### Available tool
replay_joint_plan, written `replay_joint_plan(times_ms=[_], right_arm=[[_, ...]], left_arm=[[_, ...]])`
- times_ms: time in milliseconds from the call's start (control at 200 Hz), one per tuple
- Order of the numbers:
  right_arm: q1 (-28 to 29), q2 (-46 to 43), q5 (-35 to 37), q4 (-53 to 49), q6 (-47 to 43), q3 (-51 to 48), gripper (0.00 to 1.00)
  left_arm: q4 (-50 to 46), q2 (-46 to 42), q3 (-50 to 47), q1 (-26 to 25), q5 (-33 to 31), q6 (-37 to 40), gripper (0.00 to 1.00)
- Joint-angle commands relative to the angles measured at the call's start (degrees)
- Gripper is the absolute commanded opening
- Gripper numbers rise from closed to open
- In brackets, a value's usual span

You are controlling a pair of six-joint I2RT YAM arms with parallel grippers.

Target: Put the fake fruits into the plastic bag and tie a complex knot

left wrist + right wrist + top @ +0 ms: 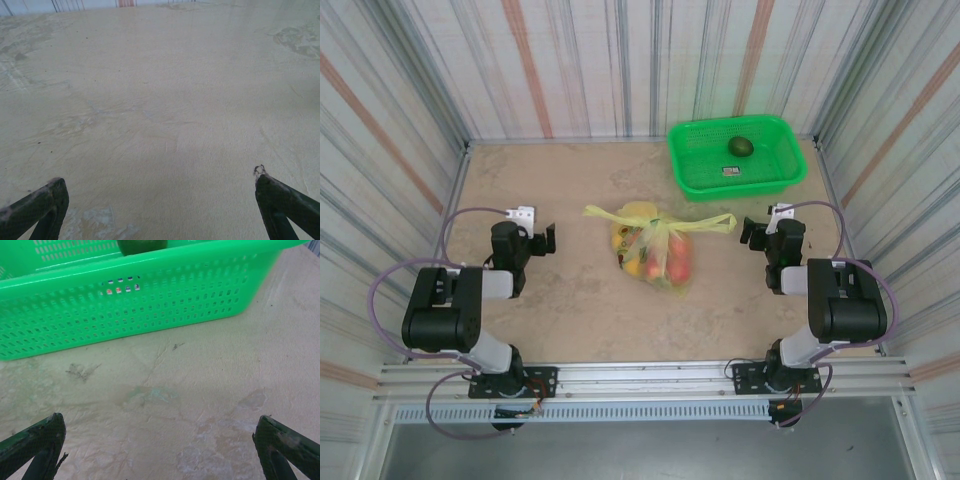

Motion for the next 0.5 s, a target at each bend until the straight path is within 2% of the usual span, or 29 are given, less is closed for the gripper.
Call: replay_joint_plan(times_ms=[0, 491], right_arm=[[0.3, -0.1, 0.5, 0.6, -1.1, 0.0, 0.99], [0.5, -0.1, 0.6, 0.6, -1.3, 0.0, 0.99]], left_arm=[[1.4, -1.0, 0.0, 0.3, 1.0, 1.2, 0.99], [1.3, -0.9, 0.1, 0.3, 1.0, 1.2, 0.99]])
